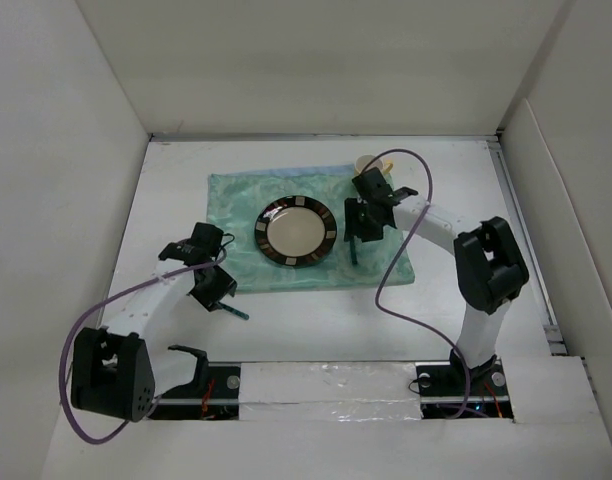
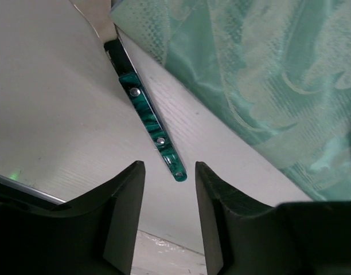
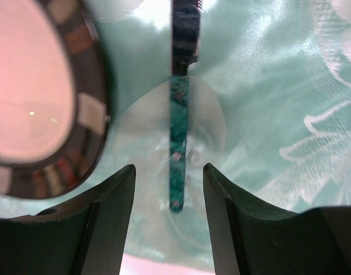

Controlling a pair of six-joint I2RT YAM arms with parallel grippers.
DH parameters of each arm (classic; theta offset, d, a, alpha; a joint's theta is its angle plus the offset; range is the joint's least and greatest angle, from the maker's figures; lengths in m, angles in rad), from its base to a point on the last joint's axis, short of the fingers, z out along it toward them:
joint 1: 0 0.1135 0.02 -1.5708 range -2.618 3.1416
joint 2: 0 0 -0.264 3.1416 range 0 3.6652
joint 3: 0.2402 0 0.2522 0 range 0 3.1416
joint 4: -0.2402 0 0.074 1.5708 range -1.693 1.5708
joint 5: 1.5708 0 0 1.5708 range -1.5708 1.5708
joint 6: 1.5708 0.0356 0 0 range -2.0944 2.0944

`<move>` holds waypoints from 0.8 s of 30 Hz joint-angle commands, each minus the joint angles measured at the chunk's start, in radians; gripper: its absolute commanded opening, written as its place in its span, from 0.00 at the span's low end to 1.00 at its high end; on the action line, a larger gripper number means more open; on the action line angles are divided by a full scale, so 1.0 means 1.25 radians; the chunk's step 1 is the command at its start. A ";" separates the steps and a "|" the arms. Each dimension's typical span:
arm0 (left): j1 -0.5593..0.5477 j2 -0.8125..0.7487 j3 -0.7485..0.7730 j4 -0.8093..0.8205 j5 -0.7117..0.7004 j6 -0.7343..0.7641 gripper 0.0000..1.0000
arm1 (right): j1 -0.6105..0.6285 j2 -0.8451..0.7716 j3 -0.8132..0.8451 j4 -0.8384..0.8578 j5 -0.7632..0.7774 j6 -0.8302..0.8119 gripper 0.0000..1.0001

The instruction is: Set the dinner table for one person

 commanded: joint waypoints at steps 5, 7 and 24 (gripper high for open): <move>0.004 0.092 0.017 -0.032 -0.052 -0.080 0.34 | 0.000 -0.180 0.028 -0.020 0.000 -0.023 0.57; 0.004 0.112 0.023 -0.035 -0.053 -0.096 0.33 | -0.008 -0.222 0.033 -0.025 -0.035 -0.026 0.57; -0.017 0.250 0.037 -0.004 -0.134 -0.207 0.38 | -0.128 -0.397 0.167 -0.065 -0.231 -0.012 0.56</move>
